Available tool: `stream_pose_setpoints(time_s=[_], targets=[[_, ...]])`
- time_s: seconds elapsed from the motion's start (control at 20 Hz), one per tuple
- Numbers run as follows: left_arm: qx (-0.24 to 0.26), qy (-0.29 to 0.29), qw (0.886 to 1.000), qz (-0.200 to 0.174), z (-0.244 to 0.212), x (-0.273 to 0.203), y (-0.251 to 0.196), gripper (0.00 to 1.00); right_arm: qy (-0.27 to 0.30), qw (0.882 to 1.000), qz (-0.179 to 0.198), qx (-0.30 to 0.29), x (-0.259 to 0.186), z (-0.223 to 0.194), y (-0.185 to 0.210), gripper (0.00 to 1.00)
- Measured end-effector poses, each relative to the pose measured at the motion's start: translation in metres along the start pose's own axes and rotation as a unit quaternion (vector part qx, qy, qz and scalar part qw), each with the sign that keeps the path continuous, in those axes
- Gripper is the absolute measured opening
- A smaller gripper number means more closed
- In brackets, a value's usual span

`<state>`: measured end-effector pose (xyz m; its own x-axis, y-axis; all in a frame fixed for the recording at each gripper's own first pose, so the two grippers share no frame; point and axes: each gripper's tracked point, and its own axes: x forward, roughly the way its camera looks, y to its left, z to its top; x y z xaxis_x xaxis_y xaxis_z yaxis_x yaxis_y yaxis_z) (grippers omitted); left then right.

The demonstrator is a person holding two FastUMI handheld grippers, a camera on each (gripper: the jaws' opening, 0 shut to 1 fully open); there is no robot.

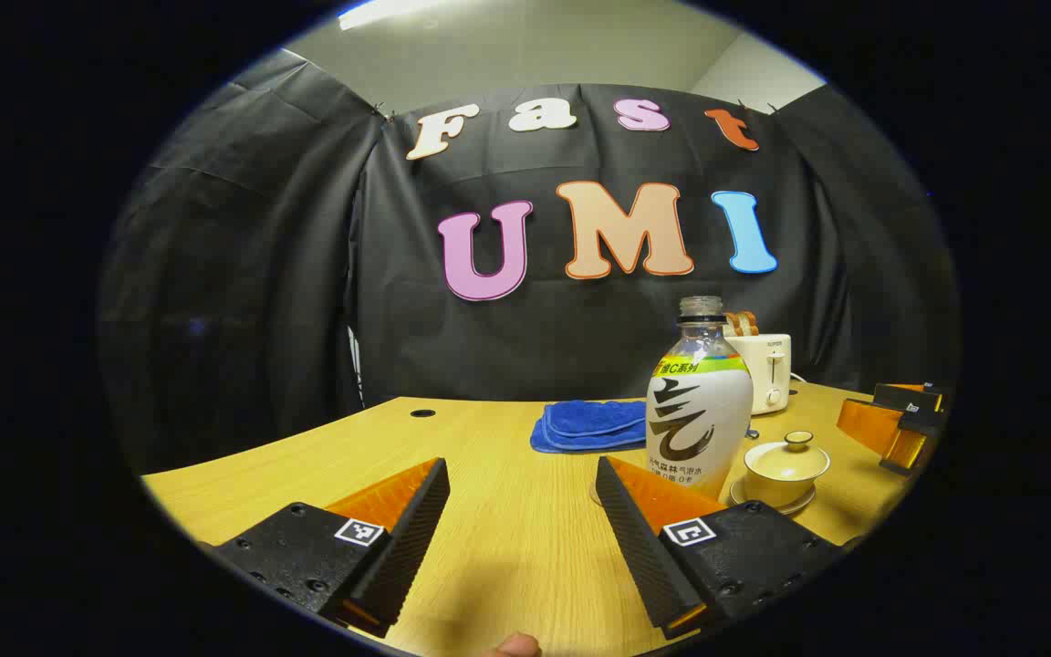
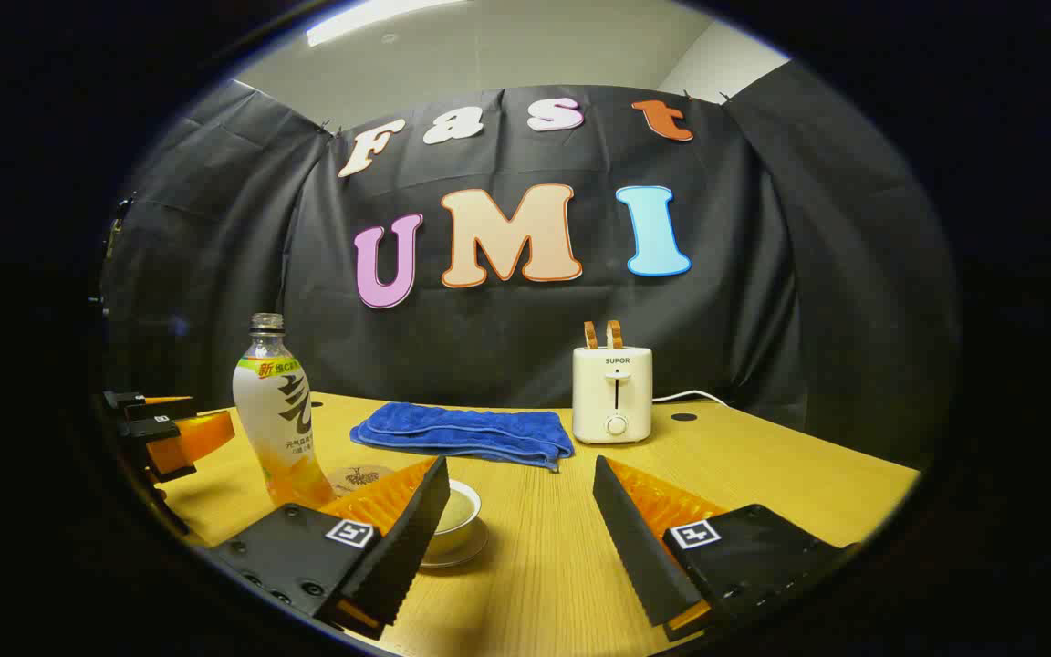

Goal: Open the teacup lid with one hand, grasp the water bottle and pour water into the teacup with the other hand; after pouring, place the water bottle on the coaster and then close the teacup lid.

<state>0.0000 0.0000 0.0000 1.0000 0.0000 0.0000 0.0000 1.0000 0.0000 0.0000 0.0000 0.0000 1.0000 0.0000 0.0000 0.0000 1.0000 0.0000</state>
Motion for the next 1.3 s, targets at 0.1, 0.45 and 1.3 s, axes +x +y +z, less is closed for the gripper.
stream_pose_setpoints(time_s=[0.1, 0.45, 1.3], targets=[[0.000, 0.000, 1.000, -0.001, 0.000, 0.000, -0.001, 0.95, 0.001, 1.000, 0.008, 0.001, -0.001, -0.001, 0.003, 0.98], [0.000, 0.000, 1.000, -0.002, 0.001, -0.001, -0.001, 0.94, 0.002, 1.000, 0.006, 0.001, 0.000, -0.001, 0.002, 0.99], [-0.001, 0.000, 1.000, -0.002, 0.000, -0.001, -0.001, 0.94, 0.016, 0.999, 0.042, 0.000, 0.004, -0.006, 0.016, 1.00]])
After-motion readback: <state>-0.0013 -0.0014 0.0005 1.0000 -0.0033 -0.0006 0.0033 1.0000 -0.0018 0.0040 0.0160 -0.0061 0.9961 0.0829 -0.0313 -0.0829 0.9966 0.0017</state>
